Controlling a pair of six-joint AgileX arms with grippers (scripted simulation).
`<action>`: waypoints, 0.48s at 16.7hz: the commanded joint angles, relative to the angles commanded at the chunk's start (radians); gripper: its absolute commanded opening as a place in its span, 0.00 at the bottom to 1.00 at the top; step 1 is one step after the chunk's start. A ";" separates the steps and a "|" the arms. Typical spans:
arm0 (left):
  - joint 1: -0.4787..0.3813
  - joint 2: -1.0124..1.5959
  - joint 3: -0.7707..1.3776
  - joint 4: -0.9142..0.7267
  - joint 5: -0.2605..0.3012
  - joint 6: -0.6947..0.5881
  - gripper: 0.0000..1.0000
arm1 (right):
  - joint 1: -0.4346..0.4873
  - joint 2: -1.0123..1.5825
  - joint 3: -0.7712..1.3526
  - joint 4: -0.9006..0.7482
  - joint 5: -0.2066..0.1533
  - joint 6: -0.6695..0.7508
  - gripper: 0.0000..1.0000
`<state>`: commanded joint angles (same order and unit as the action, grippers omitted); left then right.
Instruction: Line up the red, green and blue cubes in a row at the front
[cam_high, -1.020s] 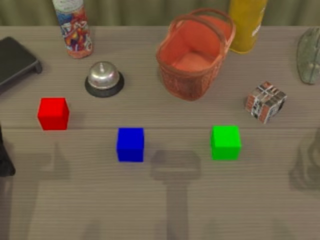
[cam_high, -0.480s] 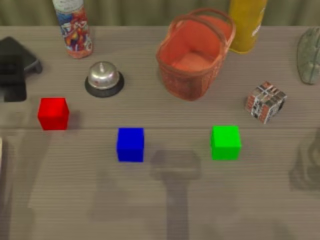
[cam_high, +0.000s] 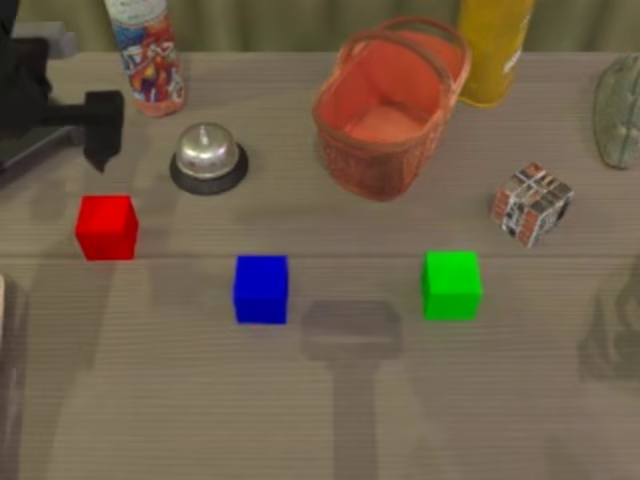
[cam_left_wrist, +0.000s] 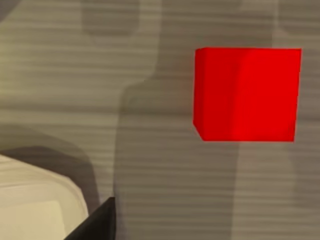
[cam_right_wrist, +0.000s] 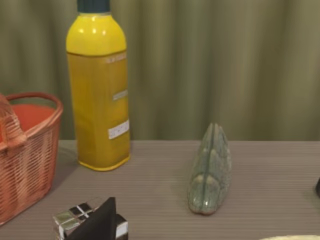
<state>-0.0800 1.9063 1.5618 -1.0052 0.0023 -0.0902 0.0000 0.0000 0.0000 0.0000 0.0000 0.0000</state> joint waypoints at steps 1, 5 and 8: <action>-0.003 0.074 0.063 -0.038 0.000 -0.004 1.00 | 0.000 0.000 0.000 0.000 0.000 0.000 1.00; -0.011 0.294 0.255 -0.147 0.001 -0.015 1.00 | 0.000 0.000 0.000 0.000 0.000 0.000 1.00; -0.014 0.357 0.317 -0.180 0.001 -0.019 1.00 | 0.000 0.000 0.000 0.000 0.000 0.000 1.00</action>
<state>-0.0941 2.2636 1.8792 -1.1852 0.0037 -0.1095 0.0000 0.0000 0.0000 0.0000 0.0000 0.0000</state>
